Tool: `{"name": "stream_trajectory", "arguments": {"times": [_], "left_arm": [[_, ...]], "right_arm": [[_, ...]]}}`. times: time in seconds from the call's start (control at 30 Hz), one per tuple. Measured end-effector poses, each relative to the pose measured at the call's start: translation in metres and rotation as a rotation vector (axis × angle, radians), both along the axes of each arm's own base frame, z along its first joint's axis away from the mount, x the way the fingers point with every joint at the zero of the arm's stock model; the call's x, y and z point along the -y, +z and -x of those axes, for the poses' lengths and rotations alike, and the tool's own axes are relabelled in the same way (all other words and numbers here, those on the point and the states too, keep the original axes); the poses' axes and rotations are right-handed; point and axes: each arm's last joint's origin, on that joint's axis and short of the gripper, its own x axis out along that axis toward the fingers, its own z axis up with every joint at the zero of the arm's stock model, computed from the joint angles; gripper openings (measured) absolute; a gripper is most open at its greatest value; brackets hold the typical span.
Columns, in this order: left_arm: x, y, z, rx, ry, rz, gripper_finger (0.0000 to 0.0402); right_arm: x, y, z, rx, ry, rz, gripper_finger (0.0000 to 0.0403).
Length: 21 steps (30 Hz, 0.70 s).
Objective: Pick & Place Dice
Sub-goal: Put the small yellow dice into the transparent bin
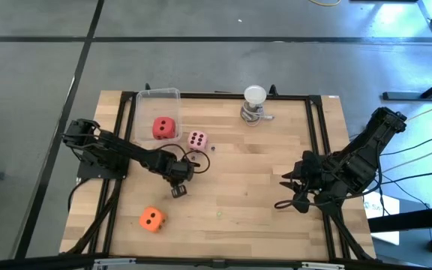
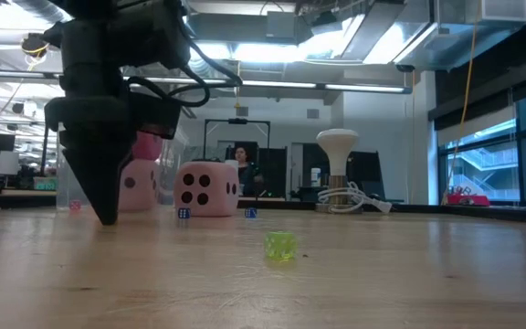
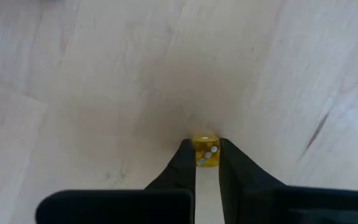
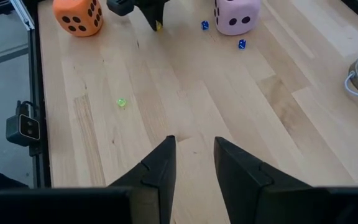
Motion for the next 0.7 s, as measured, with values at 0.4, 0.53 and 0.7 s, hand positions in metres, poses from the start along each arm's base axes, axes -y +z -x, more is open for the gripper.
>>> {"name": "stream_trajectory", "arguments": {"times": [0.4, 0.53, 0.7], "left_arm": [[0.006, 0.029, -0.024, 0.142, -0.080, 0.060, 0.0010], [0.005, 0.052, -0.039, 0.245, -0.112, -0.003, 0.0010], [-0.003, 0.091, -0.059, 0.383, -0.118, -0.116, 0.0010]], "right_arm": [[0.000, 0.000, 0.000, 0.000, 0.000, 0.000, 0.0110], [0.000, 0.000, 0.000, 0.000, 0.000, 0.000, 0.0110], [0.000, 0.000, 0.000, -0.001, 0.002, 0.002, 0.0110]]}}
